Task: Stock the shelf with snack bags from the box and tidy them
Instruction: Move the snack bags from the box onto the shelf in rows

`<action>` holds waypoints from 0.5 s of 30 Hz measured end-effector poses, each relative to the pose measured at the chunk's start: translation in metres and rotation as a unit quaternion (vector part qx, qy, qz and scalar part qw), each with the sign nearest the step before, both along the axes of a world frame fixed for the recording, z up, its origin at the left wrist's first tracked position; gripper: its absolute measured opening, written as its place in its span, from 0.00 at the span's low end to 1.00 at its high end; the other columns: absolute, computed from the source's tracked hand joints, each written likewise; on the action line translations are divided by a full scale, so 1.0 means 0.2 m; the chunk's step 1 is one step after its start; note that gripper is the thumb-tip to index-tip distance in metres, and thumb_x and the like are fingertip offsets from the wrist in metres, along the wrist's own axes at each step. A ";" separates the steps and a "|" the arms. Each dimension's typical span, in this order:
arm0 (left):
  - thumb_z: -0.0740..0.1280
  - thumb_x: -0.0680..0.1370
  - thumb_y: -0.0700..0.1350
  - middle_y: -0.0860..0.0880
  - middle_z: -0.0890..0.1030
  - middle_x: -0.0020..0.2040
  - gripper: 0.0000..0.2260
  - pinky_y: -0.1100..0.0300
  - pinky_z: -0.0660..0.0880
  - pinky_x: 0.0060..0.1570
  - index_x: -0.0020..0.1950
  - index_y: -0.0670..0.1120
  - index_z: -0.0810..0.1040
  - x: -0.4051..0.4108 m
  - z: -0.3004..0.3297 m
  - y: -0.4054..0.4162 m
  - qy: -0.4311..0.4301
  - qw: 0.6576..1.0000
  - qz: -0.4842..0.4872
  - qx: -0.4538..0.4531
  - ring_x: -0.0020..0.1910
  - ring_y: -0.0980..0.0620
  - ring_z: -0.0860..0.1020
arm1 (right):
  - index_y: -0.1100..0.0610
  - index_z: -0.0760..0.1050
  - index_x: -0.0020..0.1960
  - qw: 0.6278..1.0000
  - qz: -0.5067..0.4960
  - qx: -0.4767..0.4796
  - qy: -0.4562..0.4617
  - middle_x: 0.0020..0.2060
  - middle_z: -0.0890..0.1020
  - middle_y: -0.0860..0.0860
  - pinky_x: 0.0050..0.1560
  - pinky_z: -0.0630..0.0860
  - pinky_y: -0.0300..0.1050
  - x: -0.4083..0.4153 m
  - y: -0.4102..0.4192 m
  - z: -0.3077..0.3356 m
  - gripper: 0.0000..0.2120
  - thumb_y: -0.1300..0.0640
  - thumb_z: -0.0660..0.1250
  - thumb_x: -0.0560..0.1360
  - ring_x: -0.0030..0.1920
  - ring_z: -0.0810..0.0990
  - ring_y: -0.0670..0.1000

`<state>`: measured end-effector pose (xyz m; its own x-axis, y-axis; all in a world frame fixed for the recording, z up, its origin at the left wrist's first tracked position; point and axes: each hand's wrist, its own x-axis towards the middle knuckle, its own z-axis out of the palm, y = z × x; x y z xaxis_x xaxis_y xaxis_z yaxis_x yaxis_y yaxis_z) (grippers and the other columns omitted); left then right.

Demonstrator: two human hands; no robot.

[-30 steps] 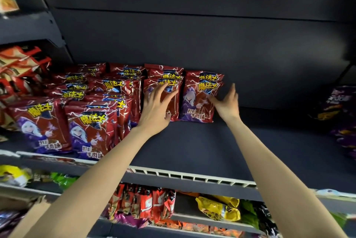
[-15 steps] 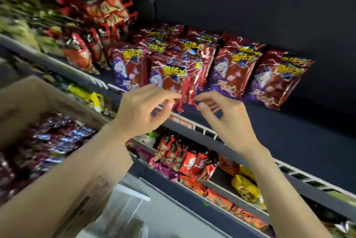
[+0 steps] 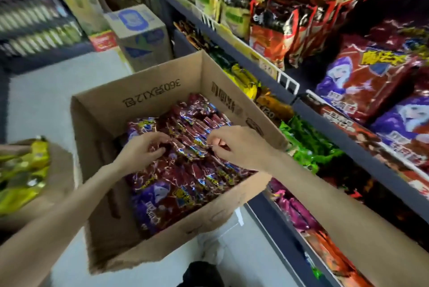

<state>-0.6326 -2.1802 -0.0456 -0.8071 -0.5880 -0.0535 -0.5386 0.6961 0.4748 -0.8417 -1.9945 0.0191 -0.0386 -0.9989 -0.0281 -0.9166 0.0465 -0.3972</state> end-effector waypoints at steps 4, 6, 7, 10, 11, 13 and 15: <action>0.68 0.75 0.46 0.50 0.77 0.59 0.18 0.58 0.72 0.55 0.65 0.49 0.73 0.07 -0.20 -0.27 -0.042 0.995 0.090 0.032 0.57 0.52 0.76 | 0.54 0.70 0.66 0.995 0.002 0.070 0.070 0.60 0.76 0.53 0.57 0.72 0.51 0.03 -0.44 -0.27 0.16 0.52 0.59 0.79 0.62 0.73 0.55; 0.68 0.74 0.46 0.46 0.74 0.61 0.23 0.54 0.72 0.55 0.68 0.47 0.69 0.06 -0.26 -0.39 -0.082 0.992 0.093 -0.023 0.59 0.46 0.73 | 0.56 0.68 0.68 0.992 -0.006 0.087 0.094 0.62 0.74 0.55 0.60 0.69 0.52 0.04 -0.62 -0.40 0.19 0.51 0.59 0.79 0.63 0.71 0.58; 0.68 0.74 0.47 0.44 0.73 0.63 0.24 0.52 0.72 0.55 0.69 0.47 0.68 0.05 -0.28 -0.44 -0.096 0.990 0.086 -0.055 0.60 0.44 0.72 | 0.57 0.67 0.68 0.990 -0.011 0.097 0.102 0.63 0.73 0.56 0.62 0.68 0.53 0.04 -0.68 -0.46 0.20 0.51 0.59 0.79 0.64 0.71 0.58; 0.66 0.75 0.47 0.41 0.68 0.67 0.27 0.49 0.70 0.60 0.72 0.45 0.64 -0.01 -0.31 -0.60 -0.125 0.983 0.042 -0.126 0.64 0.41 0.68 | 0.57 0.63 0.71 0.985 -0.022 0.128 0.111 0.66 0.70 0.56 0.65 0.66 0.53 0.06 -0.87 -0.61 0.24 0.48 0.60 0.79 0.66 0.67 0.58; 0.66 0.75 0.48 0.41 0.66 0.69 0.28 0.49 0.68 0.62 0.73 0.46 0.62 -0.03 -0.32 -0.65 -0.147 0.978 0.015 -0.147 0.66 0.41 0.66 | 0.57 0.62 0.72 0.984 -0.026 0.133 0.111 0.67 0.69 0.56 0.65 0.65 0.53 0.07 -0.92 -0.66 0.25 0.48 0.60 0.78 0.67 0.66 0.58; 0.67 0.74 0.52 0.42 0.61 0.72 0.34 0.48 0.62 0.68 0.76 0.47 0.56 -0.07 -0.35 -0.75 -0.212 0.962 -0.034 -0.169 0.70 0.42 0.61 | 0.57 0.62 0.72 0.984 -0.035 0.134 0.108 0.67 0.69 0.56 0.67 0.64 0.53 0.08 -1.01 -0.73 0.27 0.46 0.61 0.78 0.68 0.66 0.58; 0.69 0.73 0.55 0.43 0.57 0.75 0.40 0.48 0.57 0.72 0.77 0.48 0.50 -0.11 -0.38 -0.84 -0.271 0.946 -0.064 -0.166 0.74 0.42 0.56 | 0.58 0.61 0.73 0.986 -0.037 0.131 0.100 0.68 0.68 0.56 0.69 0.62 0.54 0.09 -1.09 -0.79 0.28 0.46 0.62 0.78 0.69 0.64 0.58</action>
<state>-0.6548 -2.3487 -0.1217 -0.7800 -0.5435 -0.3101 -0.5409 0.8348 -0.1026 -0.8227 -2.2119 -0.1379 -0.1411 -0.9527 -0.2693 -0.9658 0.1923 -0.1742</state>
